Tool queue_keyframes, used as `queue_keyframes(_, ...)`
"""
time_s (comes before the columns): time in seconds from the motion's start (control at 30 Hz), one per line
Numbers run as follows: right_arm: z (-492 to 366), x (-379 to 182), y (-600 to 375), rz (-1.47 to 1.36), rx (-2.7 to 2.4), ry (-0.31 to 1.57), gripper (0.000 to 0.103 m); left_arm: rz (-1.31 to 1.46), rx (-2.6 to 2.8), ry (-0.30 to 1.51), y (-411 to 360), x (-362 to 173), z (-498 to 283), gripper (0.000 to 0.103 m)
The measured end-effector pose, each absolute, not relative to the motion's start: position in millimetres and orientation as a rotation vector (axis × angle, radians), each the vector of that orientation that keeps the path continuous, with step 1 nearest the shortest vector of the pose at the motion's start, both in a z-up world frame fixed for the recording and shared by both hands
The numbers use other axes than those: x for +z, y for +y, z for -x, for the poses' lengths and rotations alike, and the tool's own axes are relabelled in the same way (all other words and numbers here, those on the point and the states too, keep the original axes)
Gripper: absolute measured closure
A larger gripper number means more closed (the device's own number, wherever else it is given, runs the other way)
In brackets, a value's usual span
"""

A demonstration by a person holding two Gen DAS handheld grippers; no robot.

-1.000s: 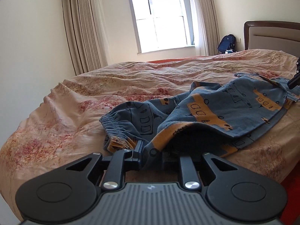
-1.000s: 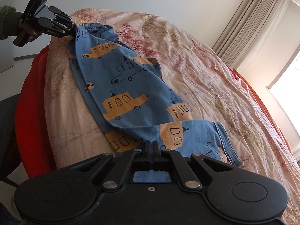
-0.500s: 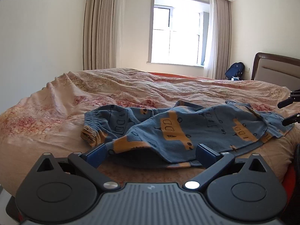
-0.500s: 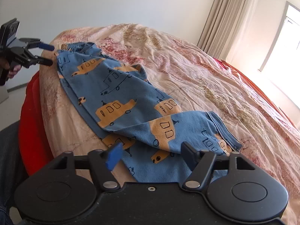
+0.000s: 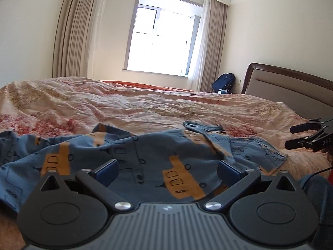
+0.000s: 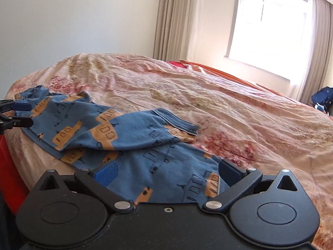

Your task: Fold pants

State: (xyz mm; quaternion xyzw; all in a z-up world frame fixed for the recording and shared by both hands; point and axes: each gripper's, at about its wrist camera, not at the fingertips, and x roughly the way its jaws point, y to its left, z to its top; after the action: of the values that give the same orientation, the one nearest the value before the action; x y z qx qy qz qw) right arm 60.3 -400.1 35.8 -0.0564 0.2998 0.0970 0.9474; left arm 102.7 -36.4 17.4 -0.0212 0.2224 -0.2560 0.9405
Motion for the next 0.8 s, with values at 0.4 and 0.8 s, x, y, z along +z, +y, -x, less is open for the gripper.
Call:
queue_keyframes(0.4, -125.2, 26.5, -436.3, -0.106, 0.113, 0.745, 0.001, 0.355, -0.564, 0.524, -100.2, -1.9, -127.4, 0.011)
queue_keyframes(0.8, -242.3, 46.3, -364.9, -0.254, 0.346, 0.823, 0.025, 0.344, -0.600, 0.577, -107.8, -11.2, -129.8, 0.081)
